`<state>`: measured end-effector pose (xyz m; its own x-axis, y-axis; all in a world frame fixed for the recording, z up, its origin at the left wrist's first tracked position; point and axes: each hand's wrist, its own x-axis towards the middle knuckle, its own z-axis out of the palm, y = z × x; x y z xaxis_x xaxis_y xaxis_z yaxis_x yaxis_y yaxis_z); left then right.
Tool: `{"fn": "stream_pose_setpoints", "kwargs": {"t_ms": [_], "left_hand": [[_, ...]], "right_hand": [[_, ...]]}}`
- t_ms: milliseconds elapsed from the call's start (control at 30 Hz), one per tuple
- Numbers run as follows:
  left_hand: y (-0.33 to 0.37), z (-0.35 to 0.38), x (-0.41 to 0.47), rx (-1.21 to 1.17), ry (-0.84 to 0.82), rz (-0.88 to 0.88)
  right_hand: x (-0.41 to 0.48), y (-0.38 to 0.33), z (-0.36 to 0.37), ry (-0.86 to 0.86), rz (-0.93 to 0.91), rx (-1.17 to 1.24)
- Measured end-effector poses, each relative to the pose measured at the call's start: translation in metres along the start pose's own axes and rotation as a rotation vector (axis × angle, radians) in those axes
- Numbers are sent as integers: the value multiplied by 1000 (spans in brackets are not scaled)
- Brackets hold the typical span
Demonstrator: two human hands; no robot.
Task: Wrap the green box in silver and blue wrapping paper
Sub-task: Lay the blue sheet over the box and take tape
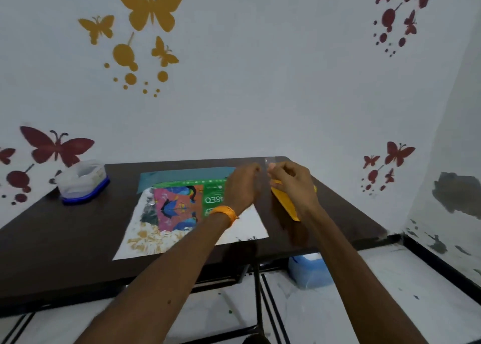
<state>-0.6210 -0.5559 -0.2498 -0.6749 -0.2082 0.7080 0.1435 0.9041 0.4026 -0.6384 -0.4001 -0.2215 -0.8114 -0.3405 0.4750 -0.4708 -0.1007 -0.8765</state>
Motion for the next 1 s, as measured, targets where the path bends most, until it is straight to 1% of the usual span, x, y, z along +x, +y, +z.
{"fn": "stream_pose_setpoints", "kwargs": {"t_ms": [67, 133, 200, 267, 300, 333, 367, 400, 500, 567, 667, 733, 900, 1000], "left_hand": [[-28, -42, 9, 148, 44, -26], [-65, -82, 18, 208, -37, -101], [-104, -111, 23, 328, -243, -168], [-132, -126, 24, 488, -461, -217], [-143, -130, 23, 533, -544, -244], [-150, -131, 21, 540, -601, -263], [-155, -129, 19, 520, -616, -261], [-158, -127, 16, 509, -586, -221], [-158, -124, 7, 534, -427, -45], [-154, -124, 2, 555, -352, 8], [-149, -123, -5, 593, -283, 17], [-148, -124, -10, 605, -271, 15], [-143, -121, -20, 623, -243, 21], [-141, -119, -25, 590, -217, 10]], "right_hand": [[11, 2, 30, -40, -4, 84], [24, 5, 55, -96, -30, 101], [36, 7, 77, -151, -50, 51], [45, 8, 95, -212, -33, 46], [49, 9, 103, -242, -23, 42], [53, 11, 109, -263, -19, 31], [57, 14, 114, -276, -12, 17], [59, 17, 118, -278, -8, 11], [62, 25, 127, -237, -6, 1], [60, 28, 132, -225, -12, -13], [54, 29, 135, -243, 1, -4], [49, 30, 135, -267, -16, -29], [41, 36, 141, -342, -135, -222], [41, 41, 147, -307, -209, -331]]}}
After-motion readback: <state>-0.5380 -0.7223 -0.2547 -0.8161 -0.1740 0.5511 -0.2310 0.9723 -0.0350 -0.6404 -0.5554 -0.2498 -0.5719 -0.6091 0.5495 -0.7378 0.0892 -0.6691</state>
